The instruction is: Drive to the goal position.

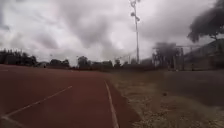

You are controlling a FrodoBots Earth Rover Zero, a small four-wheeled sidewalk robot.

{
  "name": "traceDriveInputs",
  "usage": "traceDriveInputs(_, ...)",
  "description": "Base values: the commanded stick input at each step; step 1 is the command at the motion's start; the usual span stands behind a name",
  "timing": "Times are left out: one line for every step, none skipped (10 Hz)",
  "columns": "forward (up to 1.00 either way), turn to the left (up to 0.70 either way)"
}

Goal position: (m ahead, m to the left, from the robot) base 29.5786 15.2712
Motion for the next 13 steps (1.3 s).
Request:
traceDriveInputs(0.7,0.0)
traceDriveInputs(0.7,0.0)
traceDriveInputs(0.7,0.0)
traceDriveInputs(0.7,0.0)
traceDriveInputs(0.7,0.0)
traceDriveInputs(0.7,0.0)
traceDriveInputs(0.7,0.0)
traceDriveInputs(0.7,0.0)
traceDriveInputs(0.7,0.17)
traceDriveInputs(0.7,0.24)
traceDriveInputs(0.7,0.31)
traceDriveInputs(0.7,0.35)
traceDriveInputs(0.7,0.35)
